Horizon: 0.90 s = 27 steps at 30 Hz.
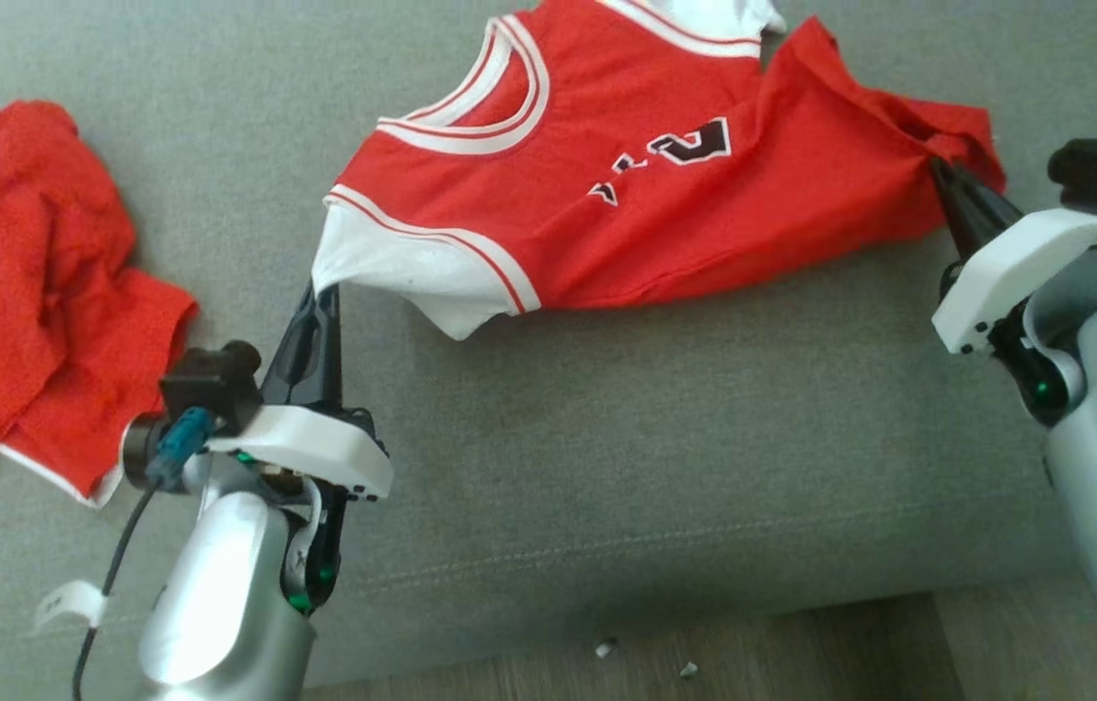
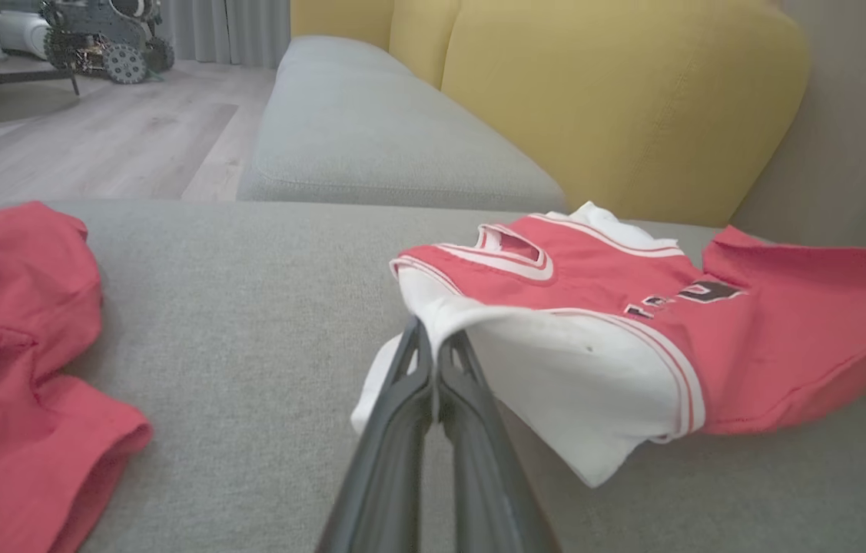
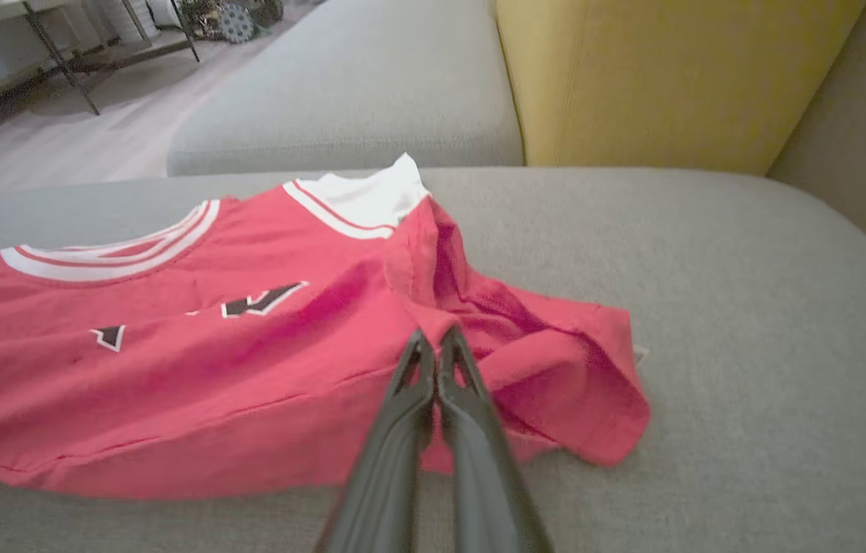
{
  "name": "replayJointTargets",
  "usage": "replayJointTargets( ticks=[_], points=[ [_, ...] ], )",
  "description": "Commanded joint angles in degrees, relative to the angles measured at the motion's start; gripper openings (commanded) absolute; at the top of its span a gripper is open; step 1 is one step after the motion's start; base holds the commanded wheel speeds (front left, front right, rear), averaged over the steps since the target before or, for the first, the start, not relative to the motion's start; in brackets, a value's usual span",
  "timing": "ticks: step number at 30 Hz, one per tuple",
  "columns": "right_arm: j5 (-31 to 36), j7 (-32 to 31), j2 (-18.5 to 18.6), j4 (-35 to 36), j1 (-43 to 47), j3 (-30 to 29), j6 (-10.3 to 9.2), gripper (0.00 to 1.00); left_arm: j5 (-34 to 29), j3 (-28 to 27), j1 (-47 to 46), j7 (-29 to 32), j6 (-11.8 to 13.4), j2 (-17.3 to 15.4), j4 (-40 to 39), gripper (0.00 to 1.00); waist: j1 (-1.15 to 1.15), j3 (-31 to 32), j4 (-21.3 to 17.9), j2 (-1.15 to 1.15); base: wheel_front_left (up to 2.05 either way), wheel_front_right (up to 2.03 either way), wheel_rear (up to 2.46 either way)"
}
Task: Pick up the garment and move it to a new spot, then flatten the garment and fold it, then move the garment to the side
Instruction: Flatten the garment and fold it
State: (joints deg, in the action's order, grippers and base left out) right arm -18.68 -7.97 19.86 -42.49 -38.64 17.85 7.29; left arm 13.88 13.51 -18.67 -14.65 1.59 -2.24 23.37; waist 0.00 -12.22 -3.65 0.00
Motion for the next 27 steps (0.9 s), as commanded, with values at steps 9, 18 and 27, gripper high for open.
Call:
replayJointTargets(
  ticks=[9, 18, 27],
  points=[
    [-8.51, -1.81, 5.59, 15.84, 0.42, 1.75, 0.20, 0.00, 3.95, -7.17, -1.63, -0.35, -1.69, -0.70, -8.67, 0.00, 0.00, 6.11, -0.54, 0.00, 0.00, 0.00, 0.00],
    [-17.82, -3.84, 6.42, 22.03, -2.67, -3.12, 0.20, 0.00, 9.55, -11.28, -9.15, 5.28, -2.78, -2.36, -18.62, 0.00, 0.00, 12.68, -0.40, 0.00, 0.00, 0.00, 0.00],
    [-21.20, -9.79, 1.95, 26.48, -6.18, -11.86, 0.20, 0.00, 13.33, -12.33, -16.50, 16.26, -0.83, -3.57, -28.25, 0.00, 0.00, 15.57, -0.19, 0.00, 0.00, 0.00, 0.00]
  ],
)
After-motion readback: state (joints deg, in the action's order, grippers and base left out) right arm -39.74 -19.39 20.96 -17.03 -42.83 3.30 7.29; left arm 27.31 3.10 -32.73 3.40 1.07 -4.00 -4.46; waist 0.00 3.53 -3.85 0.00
